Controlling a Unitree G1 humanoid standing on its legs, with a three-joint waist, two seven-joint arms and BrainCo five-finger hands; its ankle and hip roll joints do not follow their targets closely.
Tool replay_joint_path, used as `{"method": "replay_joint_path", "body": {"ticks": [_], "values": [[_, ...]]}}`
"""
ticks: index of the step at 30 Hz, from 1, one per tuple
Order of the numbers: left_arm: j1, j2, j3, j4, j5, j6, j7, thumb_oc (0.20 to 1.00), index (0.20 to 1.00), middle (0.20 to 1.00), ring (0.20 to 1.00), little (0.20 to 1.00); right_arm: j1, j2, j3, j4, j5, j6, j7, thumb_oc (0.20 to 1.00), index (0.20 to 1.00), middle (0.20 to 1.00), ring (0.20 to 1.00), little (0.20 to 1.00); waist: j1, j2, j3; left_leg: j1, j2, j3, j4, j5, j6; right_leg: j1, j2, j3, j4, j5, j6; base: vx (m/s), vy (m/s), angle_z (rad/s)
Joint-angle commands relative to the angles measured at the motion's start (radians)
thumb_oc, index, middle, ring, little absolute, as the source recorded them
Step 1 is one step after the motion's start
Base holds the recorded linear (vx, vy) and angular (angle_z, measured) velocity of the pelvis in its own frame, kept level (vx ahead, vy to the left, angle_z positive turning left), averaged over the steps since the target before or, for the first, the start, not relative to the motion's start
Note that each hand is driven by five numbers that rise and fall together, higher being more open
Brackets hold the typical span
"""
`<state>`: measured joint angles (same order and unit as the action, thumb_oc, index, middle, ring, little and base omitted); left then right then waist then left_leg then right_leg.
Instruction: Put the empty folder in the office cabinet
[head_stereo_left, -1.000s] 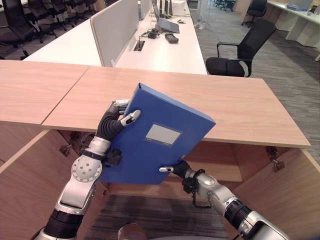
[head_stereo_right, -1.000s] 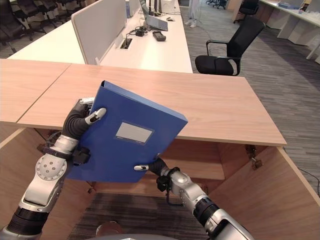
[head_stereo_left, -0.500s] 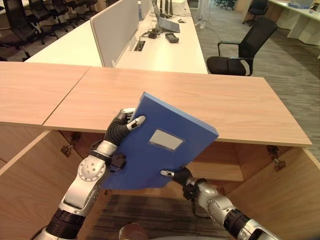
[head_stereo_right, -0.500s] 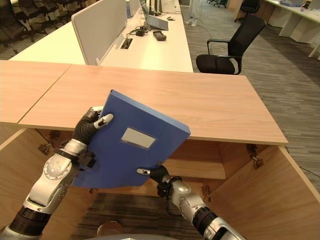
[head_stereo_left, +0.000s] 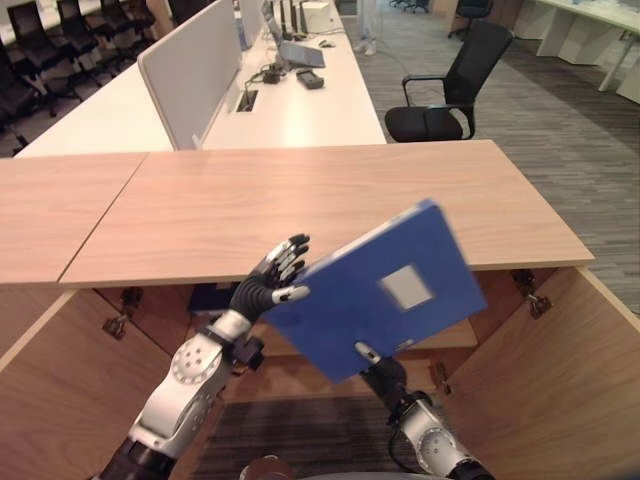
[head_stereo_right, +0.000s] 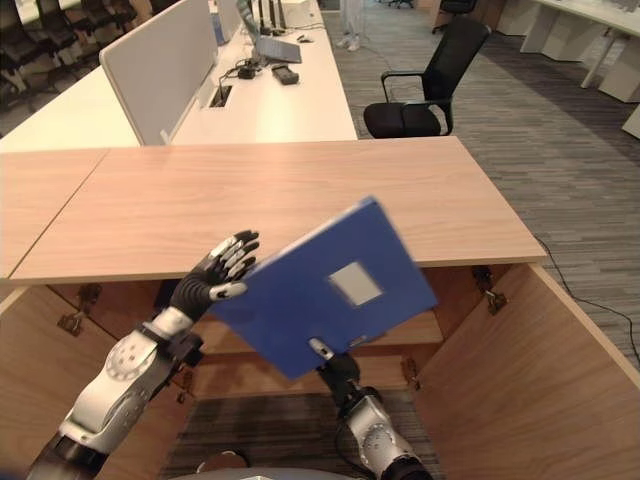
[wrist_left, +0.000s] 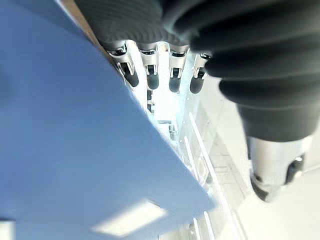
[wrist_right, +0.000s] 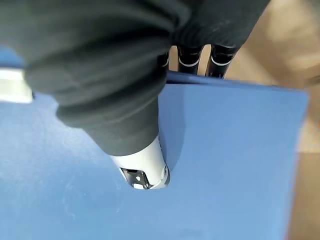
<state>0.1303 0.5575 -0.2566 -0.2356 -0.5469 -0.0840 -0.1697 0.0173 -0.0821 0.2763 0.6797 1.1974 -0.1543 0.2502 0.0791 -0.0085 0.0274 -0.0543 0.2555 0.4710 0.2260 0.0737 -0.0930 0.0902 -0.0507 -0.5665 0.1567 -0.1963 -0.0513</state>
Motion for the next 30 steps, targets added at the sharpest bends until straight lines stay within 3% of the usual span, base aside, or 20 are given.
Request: {"method": "replay_joint_path", "body": {"ticks": [1, 8, 18, 25, 30], "values": [[0.064, 0.047, 0.013, -0.015, -0.041, -0.008, -0.027, 1.0, 1.0, 1.0, 1.0, 1.0, -0.046, 0.048, -0.081, 0.045, 0.008, -0.039, -0.041, 0.2, 0.2, 0.2, 0.2, 0.2, -0.017, -0.041, -0.001, -0.067, 0.036, 0.009, 0.12, -0.066, -0.004, 0.077, 0.002, 0.076, -0.171, 0.146, 0.051, 0.02, 0.008, -0.09], [0.191, 0.03, 0.076, 0.008, -0.078, 0.018, -0.053, 1.0, 1.0, 1.0, 1.0, 1.0, -0.005, 0.038, -0.172, 0.275, -0.108, -0.006, -0.071, 0.2, 0.2, 0.2, 0.2, 0.2, -0.035, -0.023, -0.002, -0.064, 0.036, 0.016, 0.115, -0.059, -0.004, 0.077, -0.002, 0.079, -0.176, 0.149, 0.056, 0.01, 0.002, -0.06], [0.25, 0.012, 0.107, 0.03, -0.056, 0.023, -0.099, 1.0, 1.0, 1.0, 1.0, 1.0, -0.012, 0.01, -0.128, 0.521, -0.302, 0.076, -0.026, 0.2, 0.2, 0.2, 0.2, 0.2, -0.028, -0.011, 0.004, -0.074, 0.039, 0.023, 0.115, -0.053, -0.005, 0.067, -0.005, 0.076, -0.175, 0.147, 0.059, 0.0, -0.003, -0.04], [0.284, 0.031, 0.117, 0.054, 0.004, 0.021, -0.133, 1.0, 1.0, 1.0, 1.0, 1.0, -0.029, -0.021, -0.122, 0.454, -0.327, 0.091, 0.011, 0.2, 0.2, 0.2, 0.2, 0.2, -0.021, 0.002, 0.006, -0.089, 0.028, 0.022, 0.117, -0.061, -0.001, 0.062, -0.017, 0.069, -0.17, 0.144, 0.07, 0.03, 0.045, 0.01], [0.347, 0.077, 0.099, 0.048, 0.014, 0.031, -0.169, 1.0, 1.0, 1.0, 1.0, 1.0, -0.033, -0.05, -0.115, 0.246, -0.291, 0.081, 0.026, 0.2, 0.2, 0.2, 0.2, 0.2, 0.001, 0.017, 0.008, -0.106, -0.006, 0.003, 0.096, -0.081, 0.017, 0.061, -0.058, 0.037, -0.153, 0.142, 0.098, 0.04, 0.105, 0.16]]}}
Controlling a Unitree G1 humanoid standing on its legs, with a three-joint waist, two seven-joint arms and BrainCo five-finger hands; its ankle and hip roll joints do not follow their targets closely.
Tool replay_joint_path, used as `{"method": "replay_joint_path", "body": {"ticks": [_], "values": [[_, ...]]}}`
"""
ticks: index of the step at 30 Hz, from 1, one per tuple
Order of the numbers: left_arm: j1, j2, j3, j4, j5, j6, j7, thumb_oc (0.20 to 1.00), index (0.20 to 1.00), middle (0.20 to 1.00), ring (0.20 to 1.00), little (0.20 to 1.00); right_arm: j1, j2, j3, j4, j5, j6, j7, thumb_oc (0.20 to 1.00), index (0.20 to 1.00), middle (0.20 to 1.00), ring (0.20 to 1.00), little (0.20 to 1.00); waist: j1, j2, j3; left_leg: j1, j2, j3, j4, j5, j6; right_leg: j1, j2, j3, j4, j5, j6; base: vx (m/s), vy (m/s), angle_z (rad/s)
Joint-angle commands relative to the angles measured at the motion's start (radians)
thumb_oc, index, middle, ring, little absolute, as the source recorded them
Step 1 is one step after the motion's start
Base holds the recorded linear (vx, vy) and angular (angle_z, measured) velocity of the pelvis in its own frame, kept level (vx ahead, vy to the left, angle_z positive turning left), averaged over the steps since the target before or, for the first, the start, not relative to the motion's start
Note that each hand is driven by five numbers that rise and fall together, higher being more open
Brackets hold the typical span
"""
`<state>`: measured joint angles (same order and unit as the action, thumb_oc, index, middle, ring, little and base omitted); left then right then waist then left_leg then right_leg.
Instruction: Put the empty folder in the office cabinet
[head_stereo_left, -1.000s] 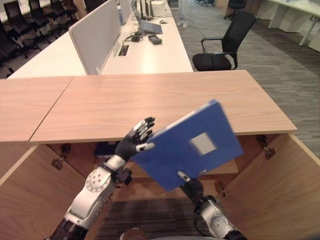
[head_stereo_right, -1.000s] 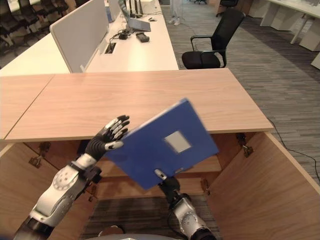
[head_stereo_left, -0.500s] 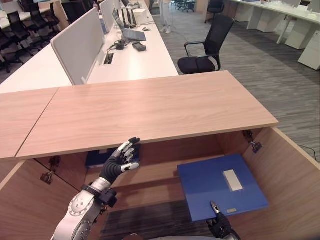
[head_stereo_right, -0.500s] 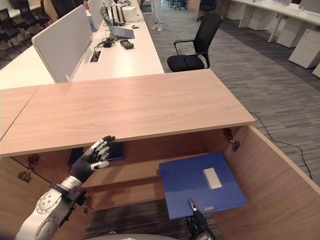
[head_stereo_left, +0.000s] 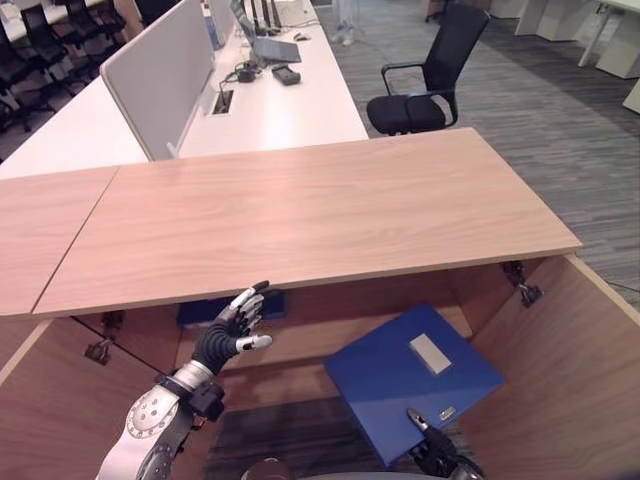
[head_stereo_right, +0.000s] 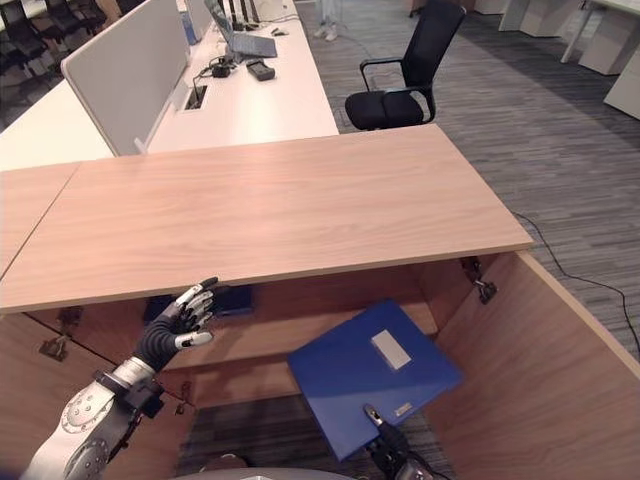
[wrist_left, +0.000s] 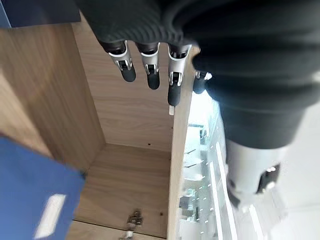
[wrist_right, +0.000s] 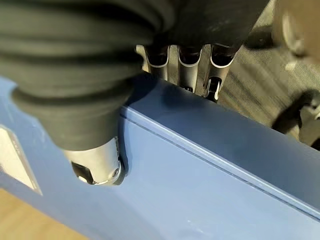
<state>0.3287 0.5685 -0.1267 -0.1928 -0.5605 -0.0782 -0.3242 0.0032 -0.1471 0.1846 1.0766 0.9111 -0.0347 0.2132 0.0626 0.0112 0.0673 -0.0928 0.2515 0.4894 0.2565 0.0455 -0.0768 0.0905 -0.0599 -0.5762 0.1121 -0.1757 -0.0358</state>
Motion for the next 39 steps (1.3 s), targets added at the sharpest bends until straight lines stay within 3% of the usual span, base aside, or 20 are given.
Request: {"method": "replay_joint_path", "body": {"ticks": [1, 2, 7, 16, 22, 30, 34, 39], "values": [[0.151, 0.067, -0.031, 0.004, 0.027, 0.025, -0.015, 1.0, 1.0, 1.0, 1.0, 1.0, -0.011, 0.013, -0.021, -0.161, -0.003, -0.036, 0.058, 0.2, 0.2, 0.2, 0.2, 0.2, 0.015, -0.004, -0.035, -0.068, -0.006, -0.016, 0.062, -0.052, 0.003, 0.059, -0.053, 0.045, -0.105, 0.121, 0.085, 0.05, 0.206, 0.2], [0.185, 0.101, -0.038, -0.024, 0.014, 0.022, -0.025, 1.0, 1.0, 1.0, 1.0, 1.0, 0.001, -0.009, -0.003, -0.307, 0.018, -0.058, 0.061, 0.2, 0.2, 0.2, 0.2, 0.2, 0.035, -0.005, -0.018, -0.085, -0.031, -0.029, 0.054, -0.066, 0.02, 0.045, -0.082, 0.024, -0.078, 0.111, 0.095, 0.02, 0.118, 0.25], [0.201, 0.156, -0.069, -0.062, 0.022, 0.018, -0.037, 1.0, 1.0, 1.0, 1.0, 1.0, 0.024, -0.029, 0.018, -0.455, 0.047, -0.088, 0.061, 0.2, 0.2, 0.2, 0.2, 0.2, 0.054, -0.011, 0.005, -0.13, -0.04, -0.055, 0.072, -0.067, 0.027, 0.013, -0.096, 0.004, -0.052, 0.103, 0.099, -0.04, 0.047, 0.28], [0.191, 0.234, -0.148, -0.112, 0.123, 0.024, -0.088, 1.0, 1.0, 1.0, 1.0, 1.0, 0.037, -0.012, 0.073, -0.422, 0.057, -0.091, 0.06, 0.2, 0.2, 0.2, 0.2, 0.2, 0.039, -0.014, -0.021, -0.114, -0.058, -0.053, 0.011, -0.049, 0.024, 0.012, -0.096, -0.005, -0.069, 0.116, 0.108, 0.0, 0.009, 0.09], [0.154, 0.19, -0.172, -0.026, 0.244, 0.013, -0.038, 1.0, 1.0, 1.0, 1.0, 1.0, -0.052, 0.002, 0.079, -0.42, 0.075, -0.107, 0.029, 0.2, 0.2, 0.2, 0.2, 0.2, 0.043, -0.005, 0.025, -0.155, -0.064, -0.062, 0.049, -0.057, 0.033, -0.02, -0.102, -0.007, -0.046, 0.11, 0.104, -0.04, 0.013, -0.07], [0.087, 0.138, -0.223, 0.02, 0.25, 0.004, 0.043, 1.0, 1.0, 1.0, 1.0, 1.0, -0.188, -0.002, -0.019, -0.621, 0.168, -0.211, -0.057, 0.2, 0.2, 0.2, 0.2, 0.2, 0.036, 0.051, 0.156, -0.346, -0.048, -0.123, 0.225, -0.096, 0.053, -0.19, -0.173, -0.038, 0.148, 0.062, 0.081, -0.14, 0.039, 0.1], [0.035, 0.117, -0.268, 0.027, 0.231, -0.003, 0.088, 1.0, 1.0, 1.0, 1.0, 1.0, -0.259, -0.01, -0.067, -0.723, 0.183, -0.284, -0.11, 0.2, 0.2, 0.2, 0.2, 0.2, 0.026, 0.08, 0.188, -0.472, -0.045, -0.156, 0.318, -0.126, 0.075, -0.318, -0.224, -0.051, 0.288, 0.016, 0.066, -0.11, 0.076, 0.26], [0.009, 0.119, -0.286, -0.001, 0.214, -0.003, 0.124, 1.0, 1.0, 1.0, 1.0, 1.0, -0.296, -0.029, -0.105, -0.859, 0.18, -0.346, -0.156, 0.2, 0.2, 0.2, 0.2, 0.2, 0.024, 0.078, 0.178, -0.613, -0.054, -0.196, 0.396, -0.156, 0.09, -0.457, -0.272, -0.056, 0.419, -0.043, 0.046, -0.07, 0.025, 0.23]]}}
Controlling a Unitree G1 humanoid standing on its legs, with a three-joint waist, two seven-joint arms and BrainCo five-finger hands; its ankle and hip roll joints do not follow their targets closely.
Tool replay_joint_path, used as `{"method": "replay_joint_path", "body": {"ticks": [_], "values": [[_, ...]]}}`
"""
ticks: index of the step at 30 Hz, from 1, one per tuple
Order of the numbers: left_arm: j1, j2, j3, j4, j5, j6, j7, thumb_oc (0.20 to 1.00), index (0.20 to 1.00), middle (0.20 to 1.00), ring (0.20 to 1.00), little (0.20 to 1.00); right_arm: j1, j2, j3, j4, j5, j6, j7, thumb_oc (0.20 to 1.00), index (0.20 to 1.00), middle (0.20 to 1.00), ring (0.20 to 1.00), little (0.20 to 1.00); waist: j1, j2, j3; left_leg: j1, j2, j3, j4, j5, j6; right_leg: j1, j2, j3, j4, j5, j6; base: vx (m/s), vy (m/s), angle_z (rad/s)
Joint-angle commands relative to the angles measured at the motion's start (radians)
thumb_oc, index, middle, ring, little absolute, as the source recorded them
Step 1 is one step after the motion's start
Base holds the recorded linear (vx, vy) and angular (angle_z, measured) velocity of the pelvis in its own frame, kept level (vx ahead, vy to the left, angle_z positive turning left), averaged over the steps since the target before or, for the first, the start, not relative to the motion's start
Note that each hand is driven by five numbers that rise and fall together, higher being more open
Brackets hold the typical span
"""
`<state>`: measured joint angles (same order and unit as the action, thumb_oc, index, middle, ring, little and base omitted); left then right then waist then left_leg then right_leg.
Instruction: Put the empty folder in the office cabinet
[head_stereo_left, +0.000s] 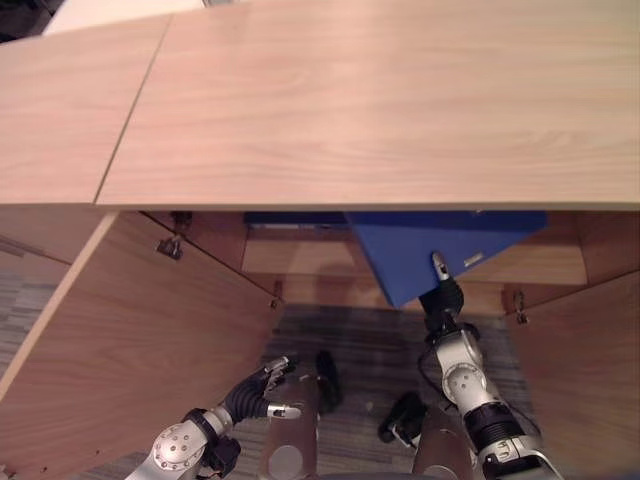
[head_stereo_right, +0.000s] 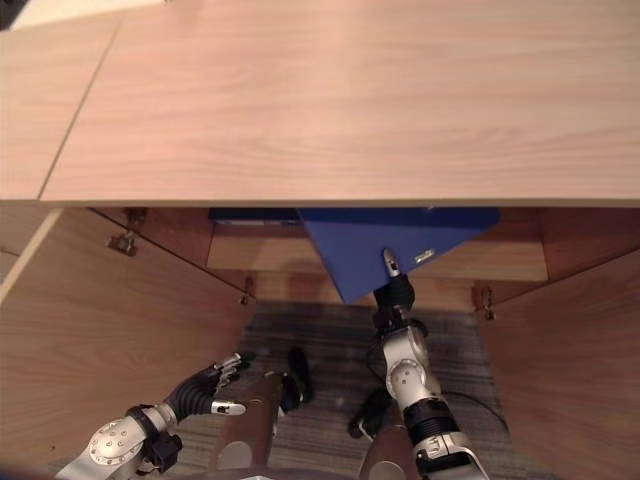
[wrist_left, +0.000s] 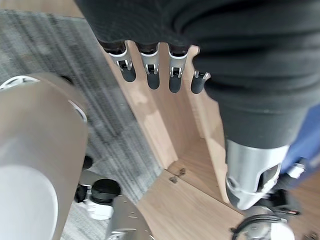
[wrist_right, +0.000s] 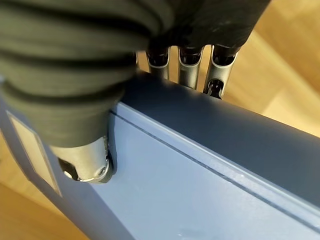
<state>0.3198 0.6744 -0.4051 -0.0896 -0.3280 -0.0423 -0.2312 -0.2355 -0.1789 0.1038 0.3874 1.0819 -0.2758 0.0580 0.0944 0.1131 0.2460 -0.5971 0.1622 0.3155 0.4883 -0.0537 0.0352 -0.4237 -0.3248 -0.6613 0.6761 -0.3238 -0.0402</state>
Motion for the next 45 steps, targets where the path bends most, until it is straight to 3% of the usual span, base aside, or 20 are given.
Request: {"method": "replay_joint_path", "body": {"ticks": [1, 14, 19, 24, 32, 35, 39, 45], "values": [[0.015, 0.009, -0.012, -0.107, -0.025, -0.041, 0.04, 1.0, 1.0, 1.0, 1.0, 1.0, -0.066, 0.002, -0.03, -0.2, -0.002, -0.118, -0.01, 0.2, 0.2, 0.2, 0.2, 0.2, -0.008, -0.027, -0.002, -0.136, 0.032, -0.027, 0.18, -0.062, -0.017, 0.03, -0.016, 0.031, -0.122, 0.096, 0.046, -0.05, 0.0, 0.16], [-0.02, 0.024, -0.05, -0.163, -0.028, -0.028, 0.081, 1.0, 1.0, 1.0, 1.0, 1.0, -0.126, -0.023, -0.131, -0.231, -0.042, -0.197, -0.13, 0.2, 0.2, 0.2, 0.2, 0.2, -0.019, -0.038, -0.045, -0.378, 0.061, -0.076, 0.361, -0.125, 0.002, -0.209, -0.093, 0.08, 0.09, 0.014, 0.014, -0.01, 0.011, 0.03], [-0.035, 0.047, -0.052, -0.201, -0.042, -0.015, 0.104, 1.0, 1.0, 1.0, 1.0, 1.0, -0.214, -0.053, -0.2, -0.191, -0.062, -0.243, -0.219, 0.2, 0.2, 0.2, 0.2, 0.2, -0.005, -0.041, -0.055, -0.472, 0.069, -0.087, 0.423, -0.143, 0.015, -0.31, -0.129, 0.1, 0.169, -0.006, 0.004, 0.0, 0.002, 0.01], [-0.042, 0.065, -0.046, -0.211, -0.037, -0.001, 0.114, 1.0, 1.0, 1.0, 1.0, 1.0, -0.302, -0.102, -0.218, -0.127, -0.078, -0.244, -0.275, 0.2, 0.2, 0.2, 0.2, 0.2, 0.016, -0.048, -0.061, -0.521, 0.074, -0.099, 0.453, -0.151, 0.018, -0.355, -0.151, 0.106, 0.216, -0.021, -0.003, 0.0, -0.009, -0.02], [-0.04, 0.129, -0.043, -0.188, -0.016, 0.028, 0.088, 1.0, 1.0, 1.0, 1.0, 1.0, -0.604, -0.304, -0.163, 0.126, -0.043, -0.219, -0.329, 0.2, 0.2, 0.2, 0.2, 0.2, 0.059, -0.067, -0.033, -0.482, 0.105, -0.085, 0.363, -0.112, -0.01, -0.322, -0.106, 0.082, 0.116, 0.03, 0.003, -0.04, -0.045, 0.05], [-0.049, 0.136, -0.048, -0.167, -0.014, 0.037, 0.09, 1.0, 1.0, 1.0, 1.0, 1.0, -0.709, -0.356, -0.095, 0.231, -0.04, -0.17, -0.342, 0.2, 0.2, 0.2, 0.2, 0.2, 0.067, -0.068, -0.018, -0.476, 0.116, -0.076, 0.37, -0.115, -0.008, -0.324, -0.104, 0.088, 0.12, 0.034, -0.003, -0.04, -0.004, -0.13], [-0.061, 0.143, -0.055, -0.164, -0.005, 0.054, 0.097, 1.0, 1.0, 1.0, 1.0, 1.0, -0.818, -0.346, -0.055, 0.398, 0.002, -0.122, -0.35, 0.2, 0.2, 0.2, 0.2, 0.2, 0.065, -0.064, -0.004, -0.47, 0.127, -0.067, 0.372, -0.119, -0.014, -0.329, -0.095, 0.1, 0.115, 0.041, -0.001, -0.03, 0.001, -0.13], [-0.079, 0.149, -0.06, -0.163, 0.016, 0.067, 0.119, 1.0, 1.0, 1.0, 1.0, 1.0, -0.907, -0.306, -0.083, 0.491, 0.106, -0.156, -0.368, 0.2, 0.2, 0.2, 0.2, 0.2, 0.073, -0.058, 0.017, -0.463, 0.127, -0.062, 0.359, -0.116, -0.016, -0.325, -0.093, 0.099, 0.103, 0.052, 0.0, -0.02, -0.01, -0.01]]}}
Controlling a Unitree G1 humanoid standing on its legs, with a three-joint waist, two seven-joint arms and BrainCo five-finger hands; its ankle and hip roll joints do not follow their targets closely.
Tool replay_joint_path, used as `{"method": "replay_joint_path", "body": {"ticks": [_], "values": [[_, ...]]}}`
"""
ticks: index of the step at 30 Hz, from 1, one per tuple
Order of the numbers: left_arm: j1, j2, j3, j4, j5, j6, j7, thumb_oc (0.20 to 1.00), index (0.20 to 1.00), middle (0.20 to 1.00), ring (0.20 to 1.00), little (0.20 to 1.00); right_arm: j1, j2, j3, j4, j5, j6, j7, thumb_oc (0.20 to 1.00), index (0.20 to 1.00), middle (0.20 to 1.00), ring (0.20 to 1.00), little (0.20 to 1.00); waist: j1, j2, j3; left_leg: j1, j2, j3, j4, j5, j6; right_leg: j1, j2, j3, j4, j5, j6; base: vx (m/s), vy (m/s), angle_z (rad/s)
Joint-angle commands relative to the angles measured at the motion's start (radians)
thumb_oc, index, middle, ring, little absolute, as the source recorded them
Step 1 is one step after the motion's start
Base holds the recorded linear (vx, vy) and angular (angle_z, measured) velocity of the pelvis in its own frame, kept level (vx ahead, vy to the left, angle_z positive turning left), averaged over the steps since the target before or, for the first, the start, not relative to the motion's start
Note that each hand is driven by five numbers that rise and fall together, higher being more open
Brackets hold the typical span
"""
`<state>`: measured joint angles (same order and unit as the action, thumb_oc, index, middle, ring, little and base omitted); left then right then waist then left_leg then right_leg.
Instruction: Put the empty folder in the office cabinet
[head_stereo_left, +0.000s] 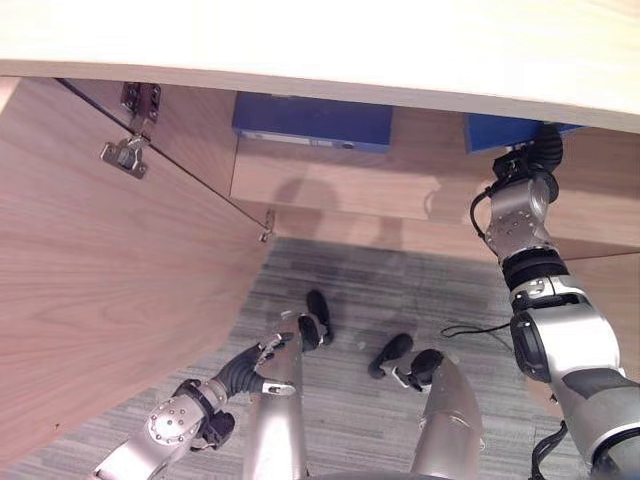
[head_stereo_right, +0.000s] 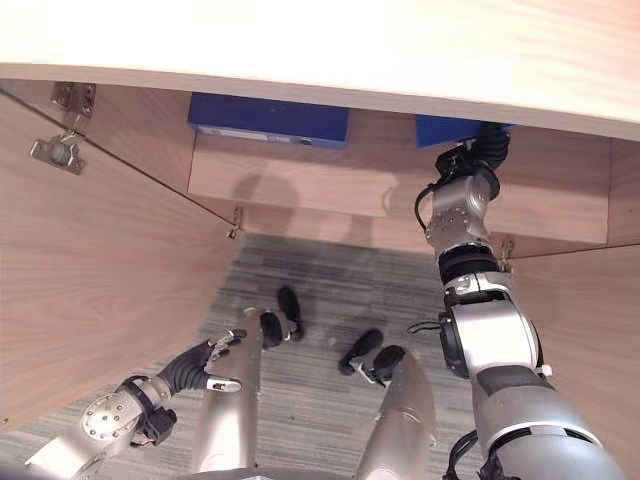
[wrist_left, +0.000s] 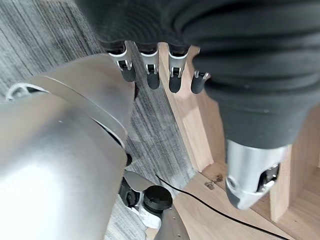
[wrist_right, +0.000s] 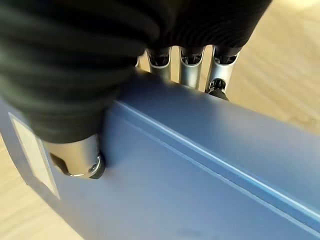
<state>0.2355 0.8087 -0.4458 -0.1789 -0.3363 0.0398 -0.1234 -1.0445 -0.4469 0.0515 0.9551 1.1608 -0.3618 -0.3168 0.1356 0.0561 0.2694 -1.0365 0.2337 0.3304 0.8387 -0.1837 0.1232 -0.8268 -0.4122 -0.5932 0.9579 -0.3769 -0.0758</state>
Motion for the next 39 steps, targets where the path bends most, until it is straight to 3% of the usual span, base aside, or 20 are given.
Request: {"method": "replay_joint_path", "body": {"ticks": [1, 9, 23, 30, 31, 32, 39], "values": [[0.004, 0.014, -0.021, -0.074, 0.025, -0.015, 0.013, 1.0, 1.0, 1.0, 1.0, 1.0, -0.101, -0.034, -0.037, -0.073, 0.031, -0.077, -0.001, 0.2, 0.2, 0.2, 0.2, 0.2, 0.032, 0.0, -0.004, -0.023, 0.054, -0.077, 0.007, 0.015, -0.104, 0.078, -0.006, 0.032, -0.18, 0.106, 0.036, -0.03, -0.006, 0.01], [-0.032, 0.018, -0.046, -0.079, 0.037, -0.009, 0.04, 1.0, 1.0, 1.0, 1.0, 1.0, -0.122, 0.009, -0.078, -0.075, 0.061, -0.116, -0.049, 0.2, 0.2, 0.2, 0.2, 0.2, 0.033, 0.012, 0.018, -0.04, 0.057, -0.076, 0.027, 0.009, -0.095, 0.056, -0.015, 0.041, -0.161, 0.107, 0.033, -0.01, 0.001, 0.0], [-0.031, 0.027, -0.009, -0.194, -0.036, -0.026, 0.105, 1.0, 1.0, 1.0, 1.0, 1.0, -0.15, -0.03, -0.082, -0.149, 0.064, -0.165, -0.076, 0.2, 0.2, 0.2, 0.2, 0.2, 0.047, 0.025, 0.043, -0.129, 0.084, -0.087, 0.199, -0.055, -0.076, -0.048, -0.08, 0.084, 0.015, 0.06, 0.032, 0.01, 0.006, -0.01], [-0.028, 0.034, -0.005, -0.195, -0.049, -0.015, 0.108, 1.0, 1.0, 1.0, 1.0, 1.0, -0.144, -0.039, -0.092, -0.149, 0.067, -0.171, -0.086, 0.2, 0.2, 0.2, 0.2, 0.2, 0.045, 0.025, 0.025, -0.144, 0.091, -0.08, 0.207, -0.061, -0.074, -0.069, -0.089, 0.09, 0.03, 0.061, 0.035, 0.0, 0.0, 0.0], [-0.023, 0.036, -0.002, -0.196, -0.05, -0.014, 0.105, 1.0, 1.0, 1.0, 1.0, 1.0, -0.138, -0.037, -0.095, -0.154, 0.072, -0.171, -0.082, 0.539, 0.539, 0.539, 0.539, 0.539, 0.045, 0.025, 0.021, -0.146, 0.09, -0.081, 0.206, -0.061, -0.073, -0.071, -0.09, 0.089, 0.03, 0.062, 0.036, 0.0, 0.0, 0.0], [-0.021, 0.038, 0.0, -0.194, -0.051, -0.014, 0.104, 1.0, 1.0, 1.0, 1.0, 1.0, -0.135, -0.034, -0.097, -0.154, 0.078, -0.171, -0.078, 1.0, 1.0, 1.0, 1.0, 1.0, 0.046, 0.025, 0.019, -0.147, 0.09, -0.081, 0.205, -0.061, -0.073, -0.071, -0.09, 0.089, 0.029, 0.062, 0.036, 0.0, 0.0, 0.0], [-0.01, 0.042, 0.002, -0.179, -0.05, -0.005, 0.106, 1.0, 1.0, 1.0, 1.0, 1.0, -0.142, -0.039, -0.09, -0.107, 0.106, -0.152, -0.074, 1.0, 1.0, 1.0, 1.0, 1.0, 0.042, 0.023, 0.011, -0.156, 0.088, -0.082, 0.21, -0.065, -0.07, -0.083, -0.087, 0.097, 0.033, 0.061, 0.031, 0.0, 0.0, 0.0]]}}
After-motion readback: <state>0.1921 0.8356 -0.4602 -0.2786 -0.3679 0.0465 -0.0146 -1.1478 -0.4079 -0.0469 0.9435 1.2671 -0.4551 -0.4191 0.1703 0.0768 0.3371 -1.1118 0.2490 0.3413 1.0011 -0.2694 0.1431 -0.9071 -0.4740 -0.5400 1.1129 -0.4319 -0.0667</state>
